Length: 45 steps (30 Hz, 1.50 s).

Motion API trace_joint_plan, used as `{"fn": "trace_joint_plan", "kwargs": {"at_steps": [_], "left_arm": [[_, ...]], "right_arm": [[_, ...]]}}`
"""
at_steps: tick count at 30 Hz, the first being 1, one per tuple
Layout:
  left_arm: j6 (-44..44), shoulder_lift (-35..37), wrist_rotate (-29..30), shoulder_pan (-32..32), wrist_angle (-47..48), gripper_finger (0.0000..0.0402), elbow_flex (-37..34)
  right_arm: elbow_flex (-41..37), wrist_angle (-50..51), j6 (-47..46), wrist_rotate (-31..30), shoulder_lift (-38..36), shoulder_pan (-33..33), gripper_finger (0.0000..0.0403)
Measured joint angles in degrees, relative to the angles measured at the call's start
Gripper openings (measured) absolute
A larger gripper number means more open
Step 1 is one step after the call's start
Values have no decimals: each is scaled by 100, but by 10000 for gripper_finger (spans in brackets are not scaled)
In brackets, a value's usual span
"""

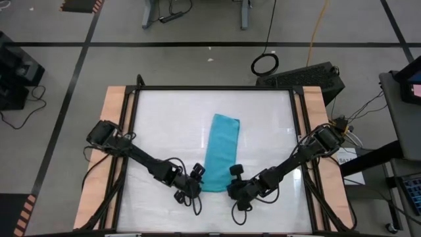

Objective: Roll towel into tight, uniform cylinder
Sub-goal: Roll the blue microfiber towel

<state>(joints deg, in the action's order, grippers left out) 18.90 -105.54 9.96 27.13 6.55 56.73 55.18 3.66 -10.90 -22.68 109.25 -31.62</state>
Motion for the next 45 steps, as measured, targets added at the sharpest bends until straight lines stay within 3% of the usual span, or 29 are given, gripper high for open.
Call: {"fn": "trace_joint_plan", "kwargs": {"at_steps": [19, 27, 31, 35, 41, 45], "left_arm": [[-348, -23, 358, 138, -934, 185, -174], [-367, -568, 159, 144, -1438, 185, -110], [-622, -652, 455, 193, -1465, 180, -101], [-823, -649, 689, 210, -1454, 143, -101], [-846, -672, 796, 203, -1509, 26, -113], [-1336, -642, 822, 127, -1656, 13, -125]], "right_arm": [[-33, 228, -1155, -26, -448, 96, 0], [-22, 151, -1270, 22, -457, 124, 0], [-22, 236, -1463, 33, -459, 122, 0], [-20, 270, -1593, 67, -459, 118, 0], [-13, 390, -1858, 217, -463, 78, 0], [-11, 562, -2158, 406, -466, 5, 0]]}}
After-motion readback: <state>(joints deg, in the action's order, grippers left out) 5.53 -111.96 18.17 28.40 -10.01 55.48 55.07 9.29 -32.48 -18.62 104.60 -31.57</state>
